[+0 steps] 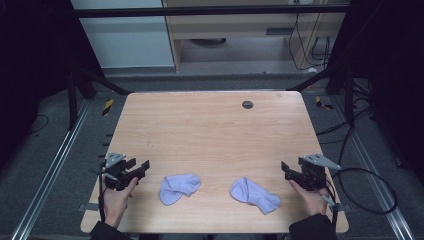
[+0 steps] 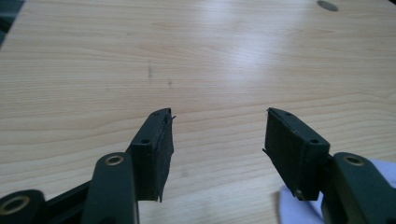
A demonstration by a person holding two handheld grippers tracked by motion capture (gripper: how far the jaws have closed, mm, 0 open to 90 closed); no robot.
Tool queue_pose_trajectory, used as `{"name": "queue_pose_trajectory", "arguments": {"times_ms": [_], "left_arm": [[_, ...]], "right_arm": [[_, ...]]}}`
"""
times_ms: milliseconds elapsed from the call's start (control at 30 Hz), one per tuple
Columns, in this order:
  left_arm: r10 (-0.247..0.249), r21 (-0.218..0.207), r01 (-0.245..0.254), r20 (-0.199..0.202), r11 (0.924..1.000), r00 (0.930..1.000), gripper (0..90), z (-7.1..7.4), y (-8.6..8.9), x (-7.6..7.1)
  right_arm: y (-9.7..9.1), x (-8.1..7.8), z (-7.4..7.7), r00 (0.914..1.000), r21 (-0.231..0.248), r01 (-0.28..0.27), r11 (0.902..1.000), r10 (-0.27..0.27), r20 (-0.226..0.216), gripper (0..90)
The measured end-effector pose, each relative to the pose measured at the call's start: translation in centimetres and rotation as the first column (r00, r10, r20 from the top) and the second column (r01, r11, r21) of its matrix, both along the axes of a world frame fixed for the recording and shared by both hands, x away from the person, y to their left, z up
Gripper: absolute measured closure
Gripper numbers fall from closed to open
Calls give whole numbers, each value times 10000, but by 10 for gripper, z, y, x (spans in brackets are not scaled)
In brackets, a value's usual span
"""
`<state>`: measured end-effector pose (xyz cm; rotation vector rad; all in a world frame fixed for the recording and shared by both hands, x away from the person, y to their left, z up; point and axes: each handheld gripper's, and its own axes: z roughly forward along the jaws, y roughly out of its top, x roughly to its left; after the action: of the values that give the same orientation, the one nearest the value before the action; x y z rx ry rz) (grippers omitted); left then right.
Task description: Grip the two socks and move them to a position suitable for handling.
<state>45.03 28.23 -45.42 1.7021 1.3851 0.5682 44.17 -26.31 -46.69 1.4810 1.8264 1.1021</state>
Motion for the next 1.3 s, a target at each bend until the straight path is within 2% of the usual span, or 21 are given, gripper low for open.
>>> {"name": "queue_pose_trajectory", "arguments": {"times_ms": [167,267,400,500,600,867,1133,1200,1300], "left_arm": [[-258,-61,259,126,9996,9996,424,2,-12,-5],[-615,-12,616,264,9981,9978,421,5,-24,-10],[-843,-55,845,342,9964,9959,409,7,-33,-10],[-1024,-194,1031,348,9945,9941,405,10,-40,-10],[-1262,-25,1264,368,9920,9913,406,12,-52,-9],[-1639,94,1637,444,9865,9855,416,16,-77,-8],[-2355,372,2344,301,9714,9714,442,13,-115,-6],[-2497,446,2484,255,9676,9680,451,10,-124,-7],[-2822,592,2807,185,9580,9592,460,8,-142,-9]], "right_arm": [[5,-3,1,9998,-125,-213,9997,213,-38,330],[9,-6,3,9992,-284,-399,9988,399,-8,345],[12,-9,7,9986,-184,-531,9984,531,6,355],[18,-14,12,9963,-65,-861,9963,861,49,363],[22,-19,14,9935,-74,-1131,9936,1132,82,370],[24,-28,20,9876,-39,-1562,9877,1563,133,413],[29,-34,15,9797,-168,-1992,9798,1987,-282,445],[32,-35,13,9757,-266,-2161,9760,2148,-436,452],[38,-37,10,9662,-470,-2529,9663,2498,-637,453]]}}
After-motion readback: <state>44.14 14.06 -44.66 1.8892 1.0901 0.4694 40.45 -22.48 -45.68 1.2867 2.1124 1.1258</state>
